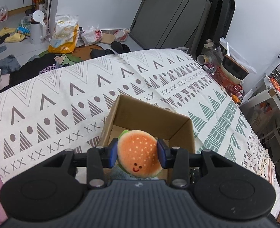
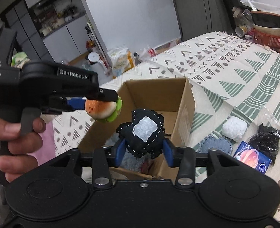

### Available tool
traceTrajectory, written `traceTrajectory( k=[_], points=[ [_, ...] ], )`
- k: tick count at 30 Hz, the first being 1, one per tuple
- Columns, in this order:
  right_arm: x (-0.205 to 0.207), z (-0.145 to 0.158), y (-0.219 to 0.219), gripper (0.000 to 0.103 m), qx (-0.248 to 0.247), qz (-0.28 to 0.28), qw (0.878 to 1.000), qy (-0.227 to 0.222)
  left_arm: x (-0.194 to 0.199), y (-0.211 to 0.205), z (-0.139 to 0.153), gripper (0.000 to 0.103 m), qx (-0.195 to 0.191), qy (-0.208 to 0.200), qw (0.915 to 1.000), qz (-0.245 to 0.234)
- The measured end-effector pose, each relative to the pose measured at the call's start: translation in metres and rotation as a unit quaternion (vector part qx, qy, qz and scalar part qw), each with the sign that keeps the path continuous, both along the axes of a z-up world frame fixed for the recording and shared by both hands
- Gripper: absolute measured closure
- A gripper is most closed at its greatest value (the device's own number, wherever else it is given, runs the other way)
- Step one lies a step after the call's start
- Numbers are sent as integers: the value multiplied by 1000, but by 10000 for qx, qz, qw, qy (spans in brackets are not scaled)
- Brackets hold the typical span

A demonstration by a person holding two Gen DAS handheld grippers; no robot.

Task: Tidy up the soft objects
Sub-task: 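Carry the black plush into the box and open the right gripper while the left holds the burger, then lower the burger plush into the box and open the left gripper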

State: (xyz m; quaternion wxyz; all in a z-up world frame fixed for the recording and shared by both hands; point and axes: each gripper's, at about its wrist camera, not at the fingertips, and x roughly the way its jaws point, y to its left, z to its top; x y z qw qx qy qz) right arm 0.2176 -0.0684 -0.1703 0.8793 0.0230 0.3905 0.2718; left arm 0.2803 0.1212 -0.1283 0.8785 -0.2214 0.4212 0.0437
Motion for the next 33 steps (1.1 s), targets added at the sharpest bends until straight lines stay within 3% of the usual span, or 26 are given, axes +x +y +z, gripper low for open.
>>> traceTrajectory(
  k=[14,24,33],
  points=[
    [5,-1,-3,49,-94,-101,9998,157,20,1,-11,61,15,57,10000,-62],
    [5,4,-12,49,-53,-242,9995,174,17,-4,-11,45,257,171,9994,126],
    [4,10,-25,48,11,-407,9990,174,2,-17,3,44,391,110,9991,116]
  ],
)
